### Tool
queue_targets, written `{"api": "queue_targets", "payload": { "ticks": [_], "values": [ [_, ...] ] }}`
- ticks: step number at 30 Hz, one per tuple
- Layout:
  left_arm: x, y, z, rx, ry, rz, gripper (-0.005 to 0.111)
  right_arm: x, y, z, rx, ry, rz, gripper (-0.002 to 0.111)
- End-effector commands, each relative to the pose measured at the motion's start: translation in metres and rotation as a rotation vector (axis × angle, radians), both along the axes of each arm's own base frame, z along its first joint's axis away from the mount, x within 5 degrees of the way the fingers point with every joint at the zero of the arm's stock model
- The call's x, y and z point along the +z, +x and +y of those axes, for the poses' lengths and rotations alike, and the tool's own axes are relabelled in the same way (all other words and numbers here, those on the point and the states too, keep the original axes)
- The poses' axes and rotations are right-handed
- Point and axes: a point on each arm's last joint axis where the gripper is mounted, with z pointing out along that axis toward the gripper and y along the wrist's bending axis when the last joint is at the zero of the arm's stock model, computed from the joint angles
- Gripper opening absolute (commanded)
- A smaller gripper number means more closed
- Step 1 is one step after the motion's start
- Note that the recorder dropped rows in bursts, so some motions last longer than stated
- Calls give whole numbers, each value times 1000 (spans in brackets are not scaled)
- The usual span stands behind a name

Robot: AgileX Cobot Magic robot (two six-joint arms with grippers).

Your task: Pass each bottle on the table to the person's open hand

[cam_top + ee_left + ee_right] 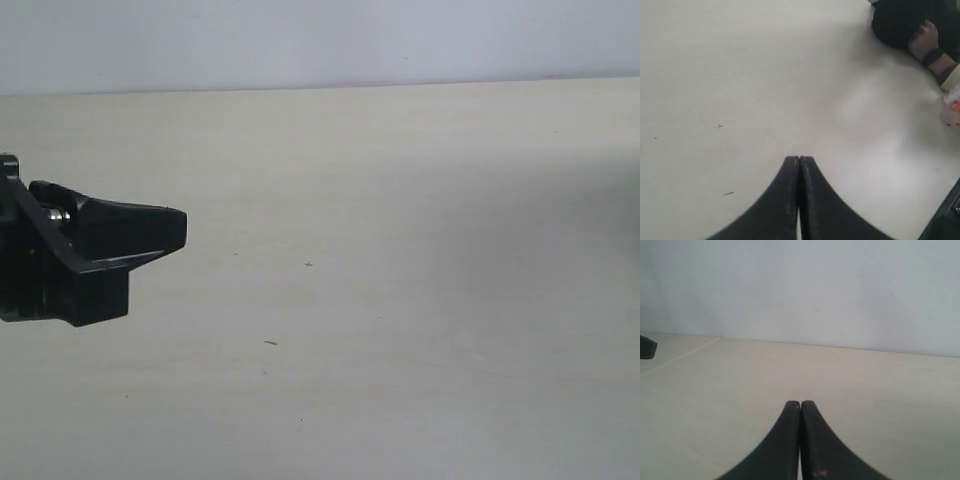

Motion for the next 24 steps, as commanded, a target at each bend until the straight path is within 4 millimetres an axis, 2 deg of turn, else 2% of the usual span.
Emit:
{"api": "queue_targets", "payload": {
  "ticks": [1, 5, 8, 11, 15, 19, 24],
  "values": [
    [1, -1, 1, -26, 21, -42, 0, 2, -1, 0, -3, 5, -13, 0],
    [2, -1, 0, -23, 11, -55, 0, 2, -1, 0, -3, 5, -13, 0],
    [4, 3, 5, -30, 62, -141, 0, 2, -1, 0, -3, 5, -13, 0],
    [6, 7, 26, 72, 63, -138, 0, 2, -1, 0, -3, 5, -13, 0],
    [2, 5, 65, 260, 52, -141, 0, 2, -1, 0, -3, 5, -13, 0],
    [-8, -10, 98, 437, 15, -255, 0, 2, -1, 0, -3, 5, -13, 0],
    [-24, -33, 121, 579, -5, -369, 0, 2, -1, 0, -3, 5, -13, 0]
  ]
}}
